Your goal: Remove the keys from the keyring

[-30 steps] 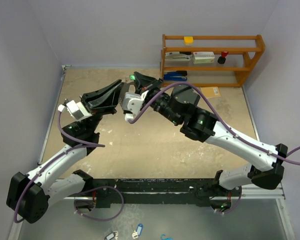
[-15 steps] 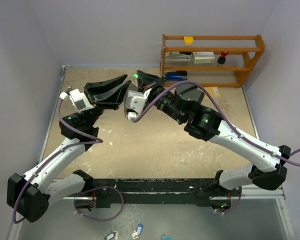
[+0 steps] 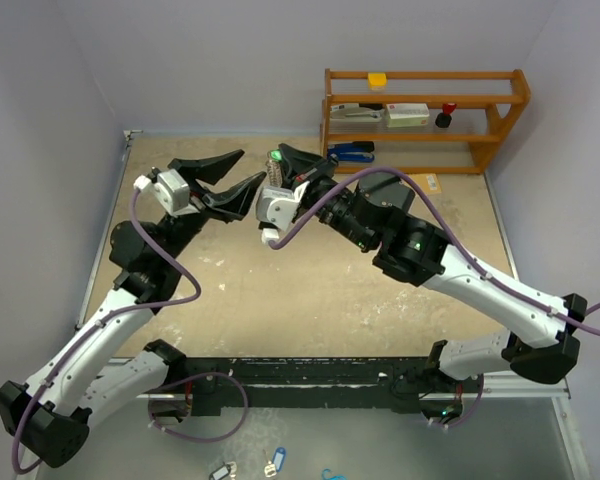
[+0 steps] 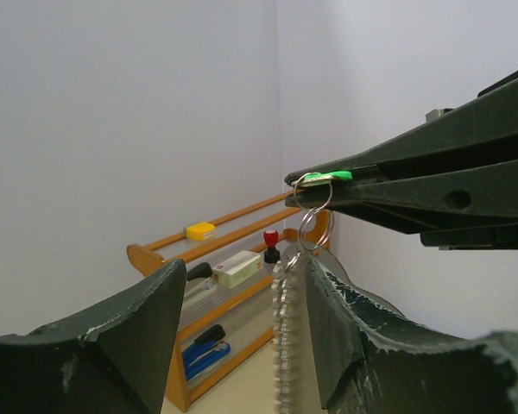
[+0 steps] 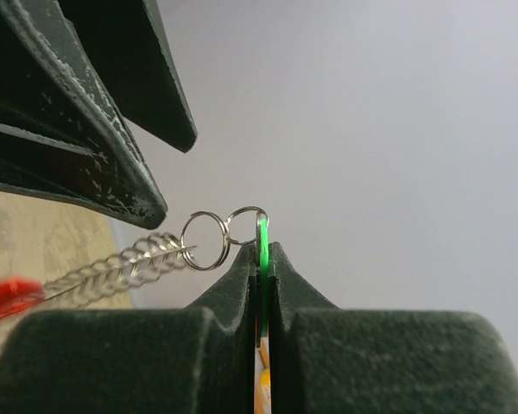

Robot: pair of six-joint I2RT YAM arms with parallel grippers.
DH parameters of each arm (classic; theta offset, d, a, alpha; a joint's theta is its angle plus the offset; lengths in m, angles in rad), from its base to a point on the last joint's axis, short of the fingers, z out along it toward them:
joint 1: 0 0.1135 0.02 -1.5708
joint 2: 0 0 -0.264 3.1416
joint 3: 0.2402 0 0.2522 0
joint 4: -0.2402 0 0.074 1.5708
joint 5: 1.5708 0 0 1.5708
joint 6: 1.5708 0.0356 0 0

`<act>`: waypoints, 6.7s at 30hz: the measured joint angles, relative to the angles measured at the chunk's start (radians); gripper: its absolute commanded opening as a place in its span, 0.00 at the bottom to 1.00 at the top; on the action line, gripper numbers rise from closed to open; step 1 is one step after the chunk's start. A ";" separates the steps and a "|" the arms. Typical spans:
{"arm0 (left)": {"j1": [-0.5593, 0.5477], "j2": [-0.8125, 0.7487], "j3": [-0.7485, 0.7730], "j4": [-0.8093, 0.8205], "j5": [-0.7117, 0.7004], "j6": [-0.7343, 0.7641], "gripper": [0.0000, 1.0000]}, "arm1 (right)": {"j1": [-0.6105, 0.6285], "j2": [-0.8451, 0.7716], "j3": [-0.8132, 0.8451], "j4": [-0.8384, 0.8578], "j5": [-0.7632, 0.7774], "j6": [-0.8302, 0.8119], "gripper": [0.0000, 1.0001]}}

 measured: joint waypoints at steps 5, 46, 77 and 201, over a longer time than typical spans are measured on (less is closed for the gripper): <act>0.000 -0.012 0.000 -0.008 -0.017 0.029 0.56 | 0.000 -0.013 -0.004 0.011 0.000 0.000 0.00; 0.000 0.132 -0.047 0.420 0.059 -0.047 0.48 | 0.000 -0.016 -0.027 0.027 0.003 0.013 0.00; -0.001 0.161 -0.068 0.464 0.067 -0.055 0.41 | -0.001 -0.014 -0.027 0.027 0.002 0.014 0.00; -0.007 0.234 -0.026 0.541 0.065 -0.039 0.00 | -0.006 0.008 -0.032 0.083 -0.020 0.034 0.00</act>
